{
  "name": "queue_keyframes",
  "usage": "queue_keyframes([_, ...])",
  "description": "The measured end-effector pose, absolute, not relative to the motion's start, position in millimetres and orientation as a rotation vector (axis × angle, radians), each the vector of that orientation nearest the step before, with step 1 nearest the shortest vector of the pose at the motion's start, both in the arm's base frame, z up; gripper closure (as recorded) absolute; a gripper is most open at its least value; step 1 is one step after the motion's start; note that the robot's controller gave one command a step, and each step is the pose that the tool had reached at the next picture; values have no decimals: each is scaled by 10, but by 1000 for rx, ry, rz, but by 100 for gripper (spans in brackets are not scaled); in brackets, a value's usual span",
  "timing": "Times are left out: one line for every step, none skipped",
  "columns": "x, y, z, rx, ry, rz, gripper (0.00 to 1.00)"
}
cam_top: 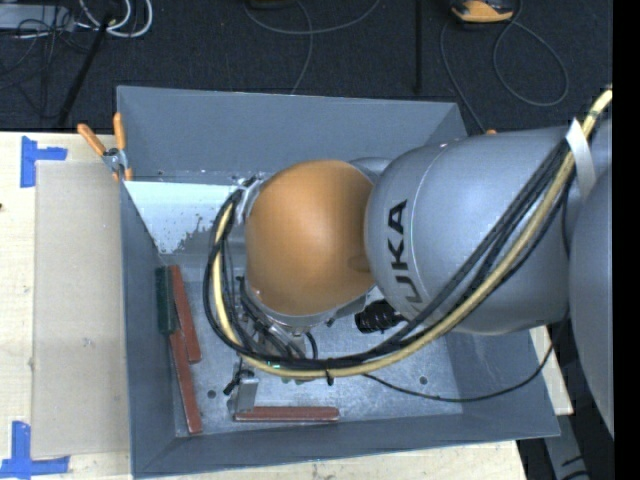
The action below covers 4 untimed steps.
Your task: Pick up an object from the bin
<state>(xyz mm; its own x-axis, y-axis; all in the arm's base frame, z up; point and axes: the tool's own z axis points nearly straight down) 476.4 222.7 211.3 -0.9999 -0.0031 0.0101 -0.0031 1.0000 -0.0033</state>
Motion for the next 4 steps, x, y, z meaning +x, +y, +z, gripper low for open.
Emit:
queue_keyframes([4865, 1595, 1552, 470, -3100, 5, 0])
queue_keyframes([4796, 1246, 674, 357, -3124, 0, 0])
queue_keyframes([4784, 1257, 695, 357, -3120, -1, 100])
queue_keyframes([5007, 1461, 2188, 326, -3134, -3, 100])
